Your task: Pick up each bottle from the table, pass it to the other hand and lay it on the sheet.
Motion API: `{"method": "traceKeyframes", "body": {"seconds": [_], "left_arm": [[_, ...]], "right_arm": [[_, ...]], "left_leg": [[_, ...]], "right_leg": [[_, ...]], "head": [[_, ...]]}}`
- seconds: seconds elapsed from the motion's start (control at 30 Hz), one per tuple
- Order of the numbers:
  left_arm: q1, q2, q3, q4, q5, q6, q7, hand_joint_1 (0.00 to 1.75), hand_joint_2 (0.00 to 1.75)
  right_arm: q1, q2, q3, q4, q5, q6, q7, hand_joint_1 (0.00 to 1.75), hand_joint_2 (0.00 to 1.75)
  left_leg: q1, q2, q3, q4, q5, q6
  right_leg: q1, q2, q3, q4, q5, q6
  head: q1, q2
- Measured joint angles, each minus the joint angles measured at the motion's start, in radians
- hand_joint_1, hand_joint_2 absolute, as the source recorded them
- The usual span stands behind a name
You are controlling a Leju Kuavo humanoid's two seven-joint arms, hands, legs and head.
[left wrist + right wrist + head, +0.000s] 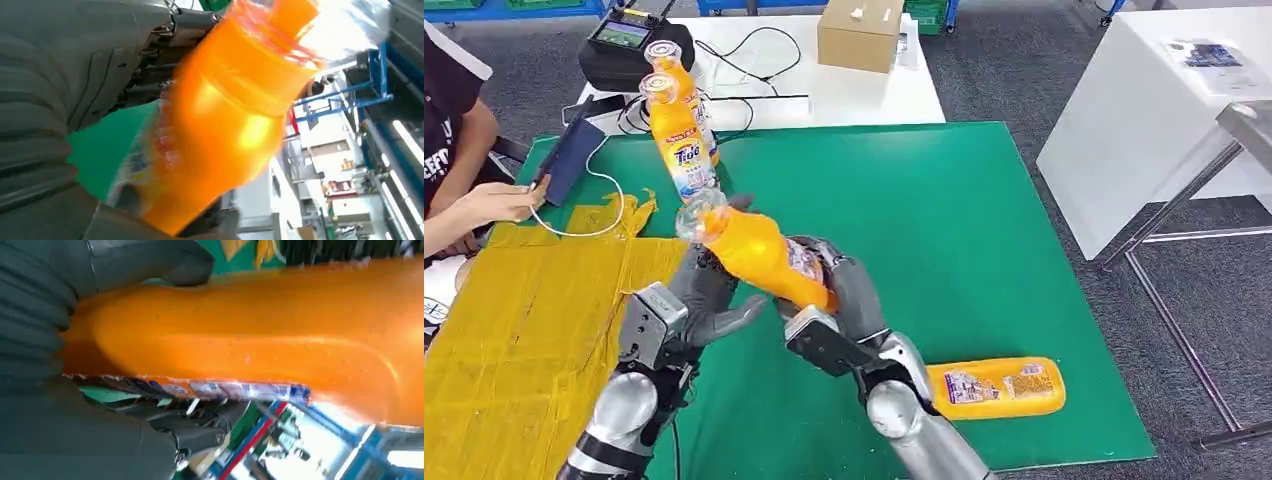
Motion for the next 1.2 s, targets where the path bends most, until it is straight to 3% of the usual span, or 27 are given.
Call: {"method": "traceKeyframes", "body": {"seconds": [0.53, 0.57, 0.6, 0.63, 0.67, 1.1, 1.13, 1.17, 1.2], "left_arm": [[-0.025, -0.006, -0.007, 0.020, -0.054, 0.057, -0.021, 0.00, 1.75], [-0.027, -0.006, -0.007, 0.025, -0.057, 0.062, -0.020, 0.30, 1.75], [-0.028, -0.006, -0.006, 0.031, -0.061, 0.067, -0.021, 1.47, 1.75], [-0.028, -0.006, -0.006, 0.034, -0.065, 0.072, -0.022, 1.68, 1.75], [-0.028, -0.008, -0.006, 0.038, -0.070, 0.076, -0.023, 1.75, 1.75], [-0.036, -0.017, -0.014, 0.064, -0.109, 0.106, -0.030, 1.75, 1.75], [-0.038, -0.018, -0.015, 0.066, -0.109, 0.108, -0.030, 1.75, 1.75], [-0.039, -0.019, -0.014, 0.068, -0.110, 0.110, -0.030, 1.75, 1.75], [-0.041, -0.020, -0.015, 0.069, -0.111, 0.113, -0.030, 1.75, 1.75]], "right_arm": [[-0.041, 0.016, 0.094, 0.058, 0.039, 0.017, 0.013, 1.75, 1.75], [-0.041, 0.016, 0.105, 0.060, 0.040, 0.016, 0.013, 1.75, 1.75], [-0.044, 0.017, 0.111, 0.062, 0.039, 0.014, 0.016, 1.75, 1.75], [-0.046, 0.016, 0.114, 0.064, 0.037, 0.012, 0.017, 1.75, 1.75], [-0.046, 0.016, 0.118, 0.067, 0.034, 0.006, 0.018, 1.75, 1.75], [-0.043, 0.014, 0.122, 0.074, 0.002, 0.004, 0.019, 1.75, 1.75], [-0.043, 0.014, 0.122, 0.074, 0.001, 0.004, 0.019, 1.66, 1.75], [-0.043, 0.014, 0.122, 0.074, 0.001, 0.002, 0.019, 0.84, 1.75], [-0.043, 0.014, 0.122, 0.074, 0.001, 0.001, 0.019, 0.61, 1.75]], "left_leg": [[0.000, 0.001, 0.000, 0.000, 0.000, 0.000], [0.000, 0.001, 0.000, 0.000, 0.000, 0.000], [0.000, 0.001, 0.000, 0.000, 0.000, 0.000], [0.000, 0.001, 0.000, 0.000, 0.000, 0.000], [0.000, 0.001, 0.000, 0.000, 0.000, 0.000], [0.000, 0.001, 0.000, 0.000, 0.000, 0.000], [0.000, 0.001, 0.000, 0.000, 0.000, 0.000], [0.000, 0.001, 0.000, 0.000, 0.000, 0.000], [0.000, 0.001, 0.000, 0.000, 0.000, 0.000]], "right_leg": [[0.000, 0.000, 0.000, 0.000, 0.000, 0.000], [0.000, 0.000, 0.000, 0.000, 0.000, 0.000], [0.000, 0.000, 0.000, 0.000, 0.000, 0.000], [0.000, 0.000, 0.000, 0.000, 0.000, 0.000], [0.000, 0.000, 0.000, 0.000, 0.000, 0.000], [0.000, 0.000, 0.000, 0.000, 0.000, 0.000], [0.000, 0.000, 0.000, 0.000, 0.000, 0.000], [0.000, 0.000, 0.000, 0.000, 0.000, 0.000], [0.000, 0.000, 0.000, 0.000, 0.000, 0.000]], "head": [[0.000, 0.000], [0.000, 0.000], [0.000, 0.000], [0.000, 0.000], [0.000, 0.000], [0.000, 0.000], [0.000, 0.000], [0.000, 0.000], [0.000, 0.000]]}}
